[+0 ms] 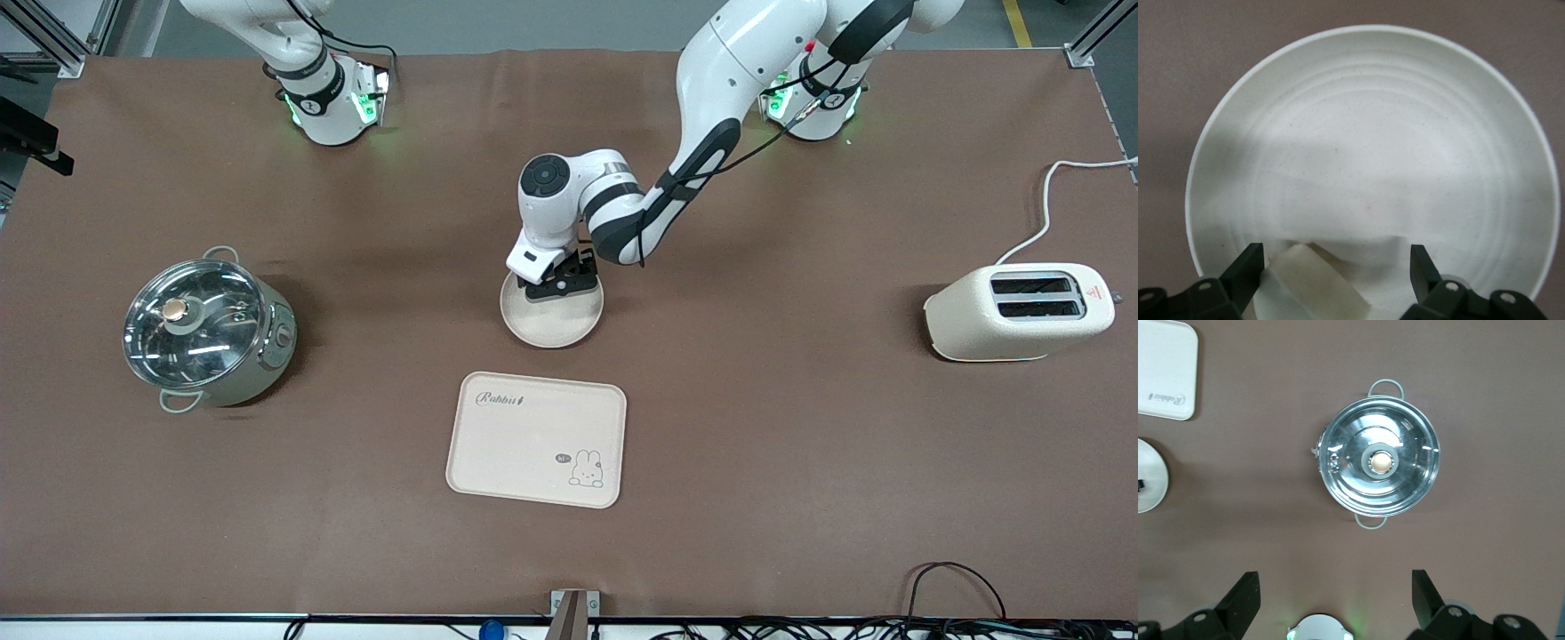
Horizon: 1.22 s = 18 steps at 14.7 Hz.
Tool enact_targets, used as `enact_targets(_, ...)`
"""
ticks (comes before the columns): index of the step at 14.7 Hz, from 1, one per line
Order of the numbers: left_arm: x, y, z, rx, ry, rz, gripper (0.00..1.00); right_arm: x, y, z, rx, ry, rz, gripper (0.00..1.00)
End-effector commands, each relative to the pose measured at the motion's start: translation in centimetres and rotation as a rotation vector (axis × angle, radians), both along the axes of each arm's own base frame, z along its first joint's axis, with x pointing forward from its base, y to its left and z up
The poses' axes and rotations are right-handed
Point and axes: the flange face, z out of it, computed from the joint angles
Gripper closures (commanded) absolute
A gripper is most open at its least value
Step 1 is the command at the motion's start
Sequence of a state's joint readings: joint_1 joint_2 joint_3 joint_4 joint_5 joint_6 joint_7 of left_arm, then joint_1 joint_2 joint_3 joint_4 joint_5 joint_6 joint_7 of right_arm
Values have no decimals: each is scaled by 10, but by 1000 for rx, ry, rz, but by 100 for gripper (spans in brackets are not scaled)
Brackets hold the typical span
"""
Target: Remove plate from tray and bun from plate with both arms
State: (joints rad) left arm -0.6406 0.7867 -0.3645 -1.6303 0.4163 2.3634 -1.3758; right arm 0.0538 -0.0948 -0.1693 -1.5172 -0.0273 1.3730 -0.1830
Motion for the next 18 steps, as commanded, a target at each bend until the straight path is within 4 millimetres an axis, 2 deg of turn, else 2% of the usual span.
enact_targets(1,-7,4,-1,23,-24,-8,23,7,-4,-15,-33,-9,-8,0)
enact_targets(5,-6,4,-2,26,-30,-15,72,10,-2,-19,-23,-20,-8,0)
enact_targets(7,-5,4,0,23,-31,-2,92,10,0,-19,-15,-22,-25,0)
enact_targets(8,-3,4,2,18,-32,4,97,11,1,-19,4,-24,-47,0)
enact_targets(9,2,5,6,12,-33,8,99,10,0,-20,22,-21,-62,0)
enact_targets(11,19,12,27,22,-49,8,100,9,-3,-20,28,-18,-83,0)
enact_targets(14,84,58,71,27,-11,-32,100,8,-5,-21,30,-14,-88,0)
enact_targets(16,134,110,105,12,27,-89,100,9,-9,-21,34,-16,-95,0)
enact_targets(18,177,174,115,19,27,-161,100,8,-11,-21,44,-18,-102,0)
